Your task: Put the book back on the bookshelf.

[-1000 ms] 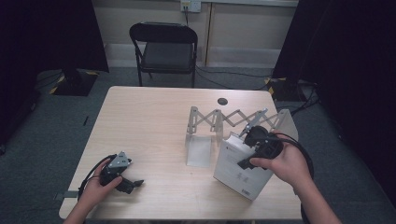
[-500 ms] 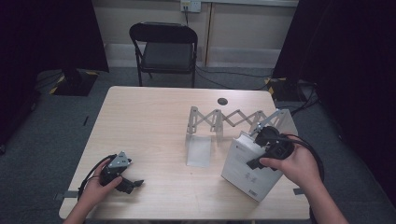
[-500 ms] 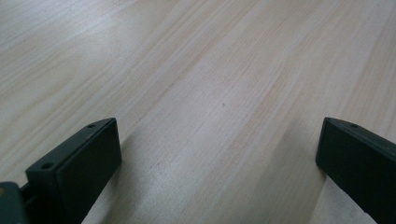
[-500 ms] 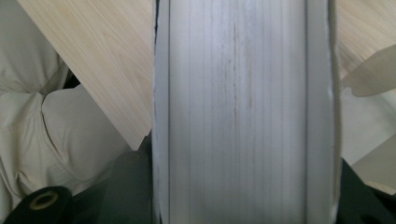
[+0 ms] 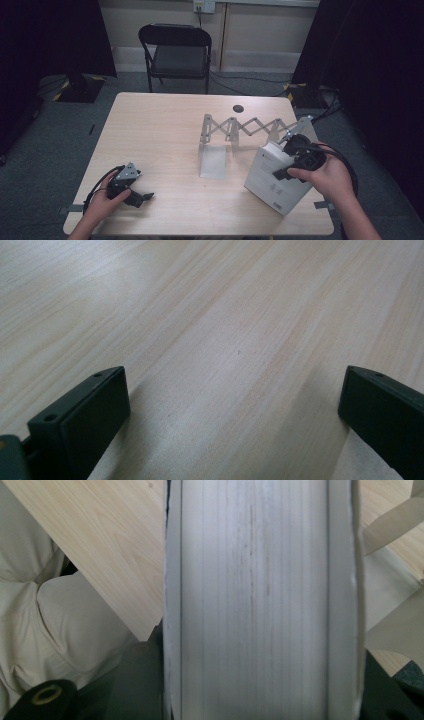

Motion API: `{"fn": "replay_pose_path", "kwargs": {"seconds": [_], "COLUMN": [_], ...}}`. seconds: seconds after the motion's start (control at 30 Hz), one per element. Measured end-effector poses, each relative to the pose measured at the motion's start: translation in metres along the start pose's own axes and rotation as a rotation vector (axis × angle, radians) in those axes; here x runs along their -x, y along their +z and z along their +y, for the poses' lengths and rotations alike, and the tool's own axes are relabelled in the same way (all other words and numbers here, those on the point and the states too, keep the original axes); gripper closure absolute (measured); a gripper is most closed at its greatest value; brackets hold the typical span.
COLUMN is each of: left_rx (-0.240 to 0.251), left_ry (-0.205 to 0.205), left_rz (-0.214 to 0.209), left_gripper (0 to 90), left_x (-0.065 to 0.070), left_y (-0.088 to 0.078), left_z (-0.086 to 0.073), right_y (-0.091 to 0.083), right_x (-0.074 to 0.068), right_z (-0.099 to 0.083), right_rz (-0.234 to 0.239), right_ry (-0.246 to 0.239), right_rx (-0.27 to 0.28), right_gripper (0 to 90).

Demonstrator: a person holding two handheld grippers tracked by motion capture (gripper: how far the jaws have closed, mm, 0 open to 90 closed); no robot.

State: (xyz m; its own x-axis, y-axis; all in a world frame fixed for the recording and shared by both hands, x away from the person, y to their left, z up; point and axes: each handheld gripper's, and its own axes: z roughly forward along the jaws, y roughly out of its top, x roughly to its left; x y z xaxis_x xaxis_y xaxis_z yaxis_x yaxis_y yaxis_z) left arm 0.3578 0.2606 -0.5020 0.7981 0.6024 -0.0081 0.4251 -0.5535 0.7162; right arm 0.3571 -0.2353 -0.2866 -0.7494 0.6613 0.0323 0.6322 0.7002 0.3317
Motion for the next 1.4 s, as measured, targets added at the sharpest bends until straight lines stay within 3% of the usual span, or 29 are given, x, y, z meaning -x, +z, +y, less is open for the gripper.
{"fn": "replay_pose_path", "kwargs": {"seconds": [1.4], "left_rx": [0.006], "left_ry": [-0.004], "left_rz": [-0.001], "left_gripper": [0.0], "left_x": [0.000], "left_y": [0.000], "left_z": [0.000], "right_y": [-0.008], "right_x": [0.028], "right_z": [-0.032], "right_rz": [-0.047], "right_ry": [0.142], "right_rx": [-0.019], "right_gripper": [52.9]}}
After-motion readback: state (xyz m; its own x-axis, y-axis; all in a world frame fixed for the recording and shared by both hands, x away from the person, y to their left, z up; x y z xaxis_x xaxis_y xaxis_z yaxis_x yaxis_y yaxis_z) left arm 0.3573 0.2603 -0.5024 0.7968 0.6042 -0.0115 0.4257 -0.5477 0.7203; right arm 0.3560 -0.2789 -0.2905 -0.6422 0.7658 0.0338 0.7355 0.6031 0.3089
